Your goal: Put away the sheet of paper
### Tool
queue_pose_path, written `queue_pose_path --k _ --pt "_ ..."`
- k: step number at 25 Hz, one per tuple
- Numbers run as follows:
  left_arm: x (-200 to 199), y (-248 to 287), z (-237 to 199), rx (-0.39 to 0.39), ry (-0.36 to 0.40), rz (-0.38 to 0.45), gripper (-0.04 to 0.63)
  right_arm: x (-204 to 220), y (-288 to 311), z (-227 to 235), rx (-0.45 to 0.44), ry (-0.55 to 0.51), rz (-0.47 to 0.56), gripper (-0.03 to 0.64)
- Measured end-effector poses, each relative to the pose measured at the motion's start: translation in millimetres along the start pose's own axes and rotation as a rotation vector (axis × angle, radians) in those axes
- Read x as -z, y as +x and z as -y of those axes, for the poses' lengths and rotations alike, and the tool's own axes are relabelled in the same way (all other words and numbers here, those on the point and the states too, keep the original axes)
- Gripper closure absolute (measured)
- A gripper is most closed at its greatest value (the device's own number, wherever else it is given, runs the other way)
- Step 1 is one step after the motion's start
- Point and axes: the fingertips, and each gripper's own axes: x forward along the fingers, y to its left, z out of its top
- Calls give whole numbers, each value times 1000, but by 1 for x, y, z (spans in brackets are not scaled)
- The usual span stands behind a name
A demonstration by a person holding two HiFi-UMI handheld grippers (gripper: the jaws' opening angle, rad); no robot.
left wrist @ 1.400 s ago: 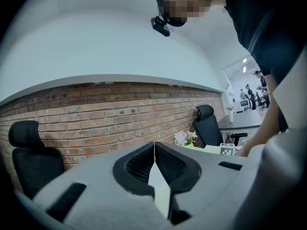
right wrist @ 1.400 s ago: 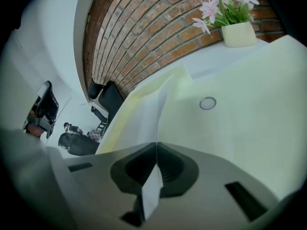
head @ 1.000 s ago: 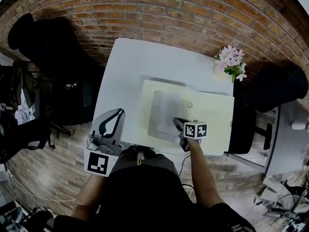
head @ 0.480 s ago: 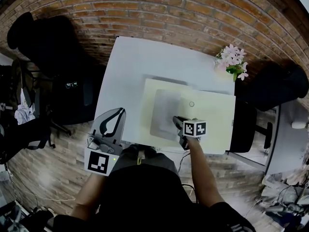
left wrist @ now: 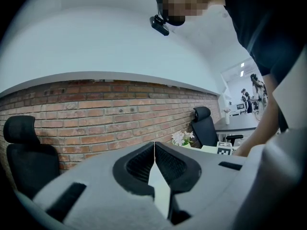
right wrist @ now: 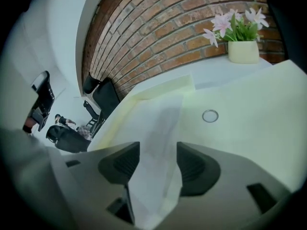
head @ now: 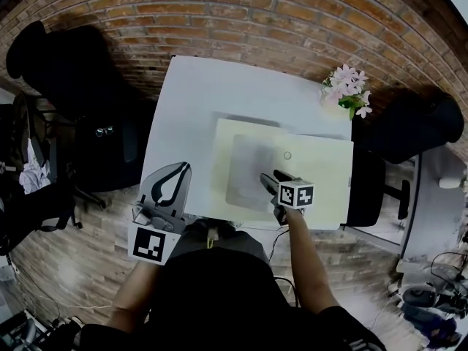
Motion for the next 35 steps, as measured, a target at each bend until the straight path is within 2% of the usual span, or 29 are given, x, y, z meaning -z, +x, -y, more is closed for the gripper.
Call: queue_pose_path --k 3,9,10,15,19,27,35 --pt "-1 3 3 16 0 8 568 -4 -11 8 59 -24 26 388" --pt "-8 9 8 48 -2 33 566 -6 -35 28 122 79 106 390" --pt "-10 10 10 55 3 39 566 -5 -40 33 133 96 117 402" --pt "-16 12 15 80 5 59 568 -6 -73 51 194 153 203 587" --pt "-21 15 18 96 3 73 568 -19 -99 57 222 173 280 603" --pt "-36 18 26 120 9 119 568 -80 -173 34 256 99 502 603" --pt "-43 17 26 130 -2 142 568 -153 -257 -20 281 -76 735 603"
